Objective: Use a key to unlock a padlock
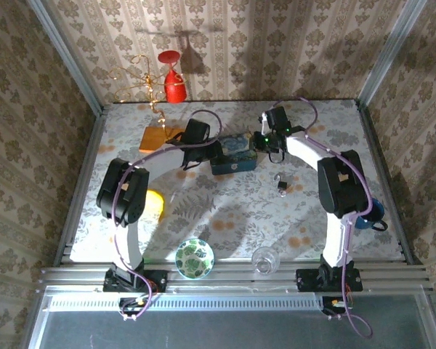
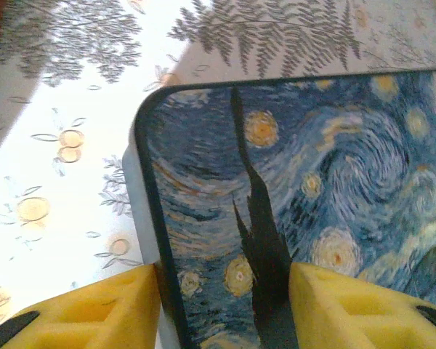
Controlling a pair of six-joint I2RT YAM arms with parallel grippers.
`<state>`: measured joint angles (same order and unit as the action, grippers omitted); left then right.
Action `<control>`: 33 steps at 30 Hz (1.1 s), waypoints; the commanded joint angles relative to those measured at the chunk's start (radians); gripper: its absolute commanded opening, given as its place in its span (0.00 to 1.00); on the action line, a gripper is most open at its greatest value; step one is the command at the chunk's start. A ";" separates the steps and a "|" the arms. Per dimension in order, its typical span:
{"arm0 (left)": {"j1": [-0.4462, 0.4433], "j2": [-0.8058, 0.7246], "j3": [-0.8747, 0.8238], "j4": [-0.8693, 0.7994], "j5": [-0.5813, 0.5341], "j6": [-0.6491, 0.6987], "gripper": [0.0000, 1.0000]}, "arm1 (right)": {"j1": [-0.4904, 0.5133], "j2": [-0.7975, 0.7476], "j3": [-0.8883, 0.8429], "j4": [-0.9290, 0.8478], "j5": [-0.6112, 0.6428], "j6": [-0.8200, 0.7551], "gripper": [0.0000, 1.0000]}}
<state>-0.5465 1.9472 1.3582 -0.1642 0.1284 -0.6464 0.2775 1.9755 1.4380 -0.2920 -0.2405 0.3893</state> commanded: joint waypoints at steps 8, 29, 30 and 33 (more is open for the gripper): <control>-0.055 0.013 0.008 -0.008 0.065 0.003 0.49 | 0.020 -0.140 -0.170 -0.021 0.071 0.050 0.31; 0.076 -0.760 -0.450 -0.061 -0.424 0.168 1.00 | -0.058 -0.659 -0.454 -0.065 0.372 -0.012 0.66; 0.083 -0.813 -0.494 -0.054 -0.459 0.186 1.00 | -0.062 -0.693 -0.477 -0.059 0.384 -0.014 0.68; 0.129 -0.957 -0.606 -0.049 -0.546 0.233 1.00 | -0.071 -0.802 -0.572 -0.037 0.440 -0.016 0.75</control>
<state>-0.4473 1.0714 0.8211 -0.1978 -0.2661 -0.4938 0.2134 1.2442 0.9161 -0.3592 0.1093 0.3870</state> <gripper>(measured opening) 0.998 0.741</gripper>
